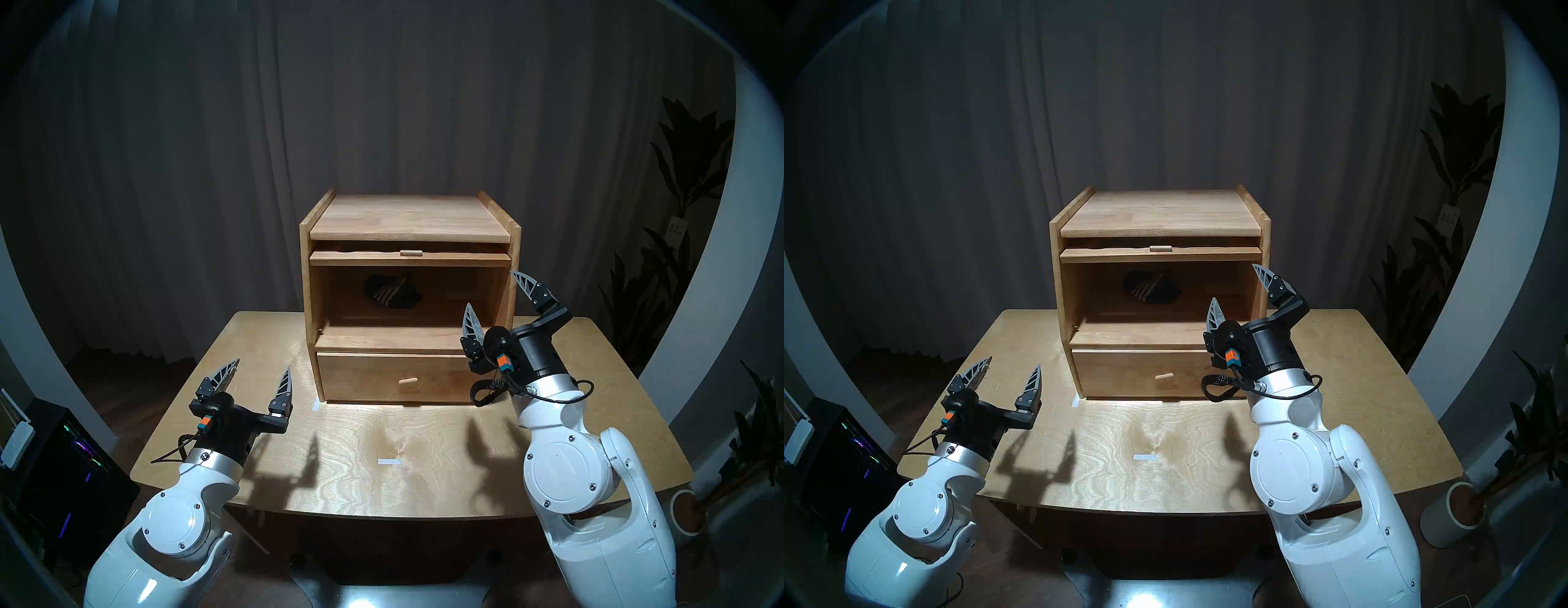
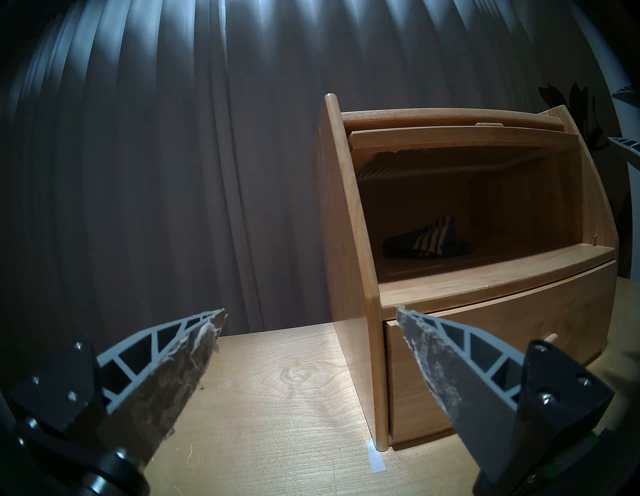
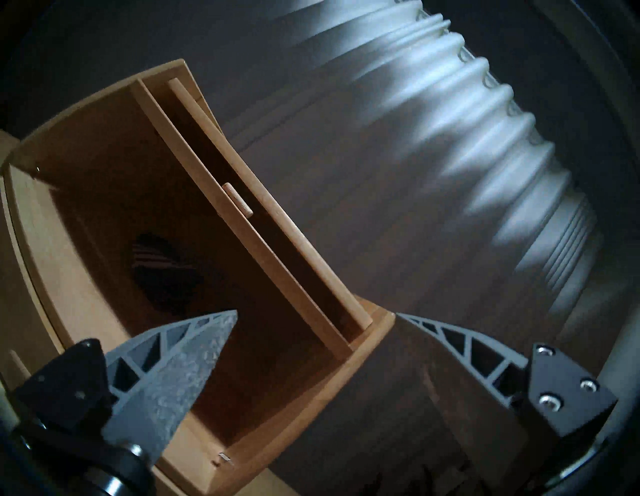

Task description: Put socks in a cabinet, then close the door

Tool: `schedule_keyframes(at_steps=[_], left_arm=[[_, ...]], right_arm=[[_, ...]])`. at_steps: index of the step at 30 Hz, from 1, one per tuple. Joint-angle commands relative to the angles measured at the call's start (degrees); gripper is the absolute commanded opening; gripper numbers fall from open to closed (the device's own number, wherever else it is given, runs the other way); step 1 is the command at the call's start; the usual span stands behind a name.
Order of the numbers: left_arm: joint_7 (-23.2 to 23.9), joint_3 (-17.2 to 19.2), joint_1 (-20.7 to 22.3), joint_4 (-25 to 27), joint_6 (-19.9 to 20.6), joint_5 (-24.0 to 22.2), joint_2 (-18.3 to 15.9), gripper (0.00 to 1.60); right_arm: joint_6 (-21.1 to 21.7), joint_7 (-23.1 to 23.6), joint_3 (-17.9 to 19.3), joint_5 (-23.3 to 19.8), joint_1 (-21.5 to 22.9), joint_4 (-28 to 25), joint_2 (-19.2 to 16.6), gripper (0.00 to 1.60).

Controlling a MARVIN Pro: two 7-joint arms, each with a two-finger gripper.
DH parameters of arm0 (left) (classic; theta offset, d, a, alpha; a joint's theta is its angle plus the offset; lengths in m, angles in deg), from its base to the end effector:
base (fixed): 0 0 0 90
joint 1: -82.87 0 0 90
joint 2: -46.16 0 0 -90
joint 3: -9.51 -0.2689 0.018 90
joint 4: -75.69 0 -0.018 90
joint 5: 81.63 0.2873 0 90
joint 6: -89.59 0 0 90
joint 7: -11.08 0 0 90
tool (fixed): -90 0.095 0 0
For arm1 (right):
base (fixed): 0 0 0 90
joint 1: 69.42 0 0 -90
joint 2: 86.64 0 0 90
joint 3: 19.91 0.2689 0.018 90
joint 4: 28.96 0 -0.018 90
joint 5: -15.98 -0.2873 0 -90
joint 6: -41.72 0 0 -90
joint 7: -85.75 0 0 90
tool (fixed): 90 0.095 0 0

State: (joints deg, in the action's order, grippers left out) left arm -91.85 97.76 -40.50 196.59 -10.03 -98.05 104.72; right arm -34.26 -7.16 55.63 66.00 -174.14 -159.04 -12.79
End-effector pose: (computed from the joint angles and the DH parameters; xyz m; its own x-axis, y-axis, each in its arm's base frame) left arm 0.2562 0.0550 -0.2440 -0.0920 -0.1245 0.9879 -0.0858 -0.9875 -0.1324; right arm 0.2954 0.0461 -0.1419 -0.2744 0.8157 0.5092 -0.1595 -0.5608 0.8125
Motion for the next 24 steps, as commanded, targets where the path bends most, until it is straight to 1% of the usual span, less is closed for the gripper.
schedule_keyframes(at_steps=[1, 2, 4, 5, 6, 7, 8, 11, 12, 15, 16, 17, 18, 19, 20, 21, 23, 24], left_arm=[[0.1, 0.5, 0.3, 1.0, -0.7, 0.2, -0.2, 1.60], [0.1, 0.5, 0.2, 1.1, -0.7, 0.1, -0.2, 1.60], [0.2, 0.5, 0.2, 1.1, -0.8, 0.1, -0.2, 1.60], [0.2, 0.6, 0.2, 1.1, -0.8, 0.1, -0.3, 1.60], [0.3, 0.6, 0.2, 1.1, -0.9, 0.1, -0.3, 1.60], [0.3, 0.6, 0.1, 1.1, -0.9, 0.1, -0.3, 1.60], [0.4, 0.7, 0.1, 1.1, -1.0, 0.1, -0.3, 1.60], [0.5, 0.7, 0.0, 1.2, -1.2, 0.1, -0.3, 1.60], [0.5, 0.8, 0.0, 1.2, -1.2, 0.1, -0.3, 1.60], [0.6, 0.8, -0.1, 1.2, -1.4, 0.2, -0.3, 1.60], [0.6, 0.8, -0.1, 1.2, -1.4, 0.2, -0.3, 1.60], [0.6, 0.9, -0.1, 1.2, -1.5, 0.2, -0.3, 1.60], [0.6, 0.9, -0.2, 1.2, -1.6, 0.2, -0.3, 1.60], [0.6, 0.9, -0.2, 1.2, -1.7, 0.3, -0.3, 1.60], [0.6, 0.9, -0.2, 1.2, -1.7, 0.3, -0.3, 1.60], [0.7, 0.9, -0.3, 1.2, -1.8, 0.3, -0.2, 1.60], [0.7, 1.0, -0.3, 1.2, -1.9, 0.4, -0.2, 1.60], [0.7, 1.0, -0.3, 1.2, -2.0, 0.4, -0.2, 1.60]], right_arm=[[-0.6, -5.9, -2.0, 11.2, 6.1, 1.8, -0.9, 1.60], [-0.4, -6.4, -2.6, 12.6, 7.4, 2.7, -0.9, 1.60], [0.1, -7.8, -3.3, 15.5, 8.1, 4.2, -0.3, 1.60], [0.6, -8.3, -3.8, 17.0, 9.4, 5.4, 0.0, 1.60], [0.7, -9.0, -4.0, 18.4, 9.2, 5.9, 0.6, 1.60], [1.3, -9.4, -4.7, 20.2, 10.8, 7.4, 0.6, 1.60], [1.5, -10.0, -4.9, 21.6, 10.2, 7.9, 1.5, 1.60], [3.4, -11.3, -6.4, 25.9, 12.7, 11.7, 3.4, 1.60], [3.8, -11.6, -6.5, 27.1, 12.7, 12.4, 4.0, 1.60], [7.2, -11.6, -6.8, 29.9, 15.1, 16.9, 6.9, 1.60], [7.6, -12.0, -6.6, 30.2, 15.0, 17.7, 7.0, 1.60], [8.5, -11.7, -6.7, 29.3, 15.9, 19.0, 7.9, 1.60], [9.9, -11.3, -6.9, 29.6, 17.3, 20.8, 9.3, 1.60], [10.8, -10.6, -6.9, 28.5, 16.7, 20.6, 8.7, 1.60], [11.9, -10.5, -6.9, 28.9, 17.8, 22.0, 9.8, 1.60], [12.9, -9.5, -6.7, 27.8, 18.1, 22.5, 10.1, 1.60], [14.9, -9.0, -6.5, 27.6, 19.5, 24.3, 11.6, 1.60], [15.5, -8.3, -6.4, 26.9, 19.8, 24.5, 12.0, 1.60]])
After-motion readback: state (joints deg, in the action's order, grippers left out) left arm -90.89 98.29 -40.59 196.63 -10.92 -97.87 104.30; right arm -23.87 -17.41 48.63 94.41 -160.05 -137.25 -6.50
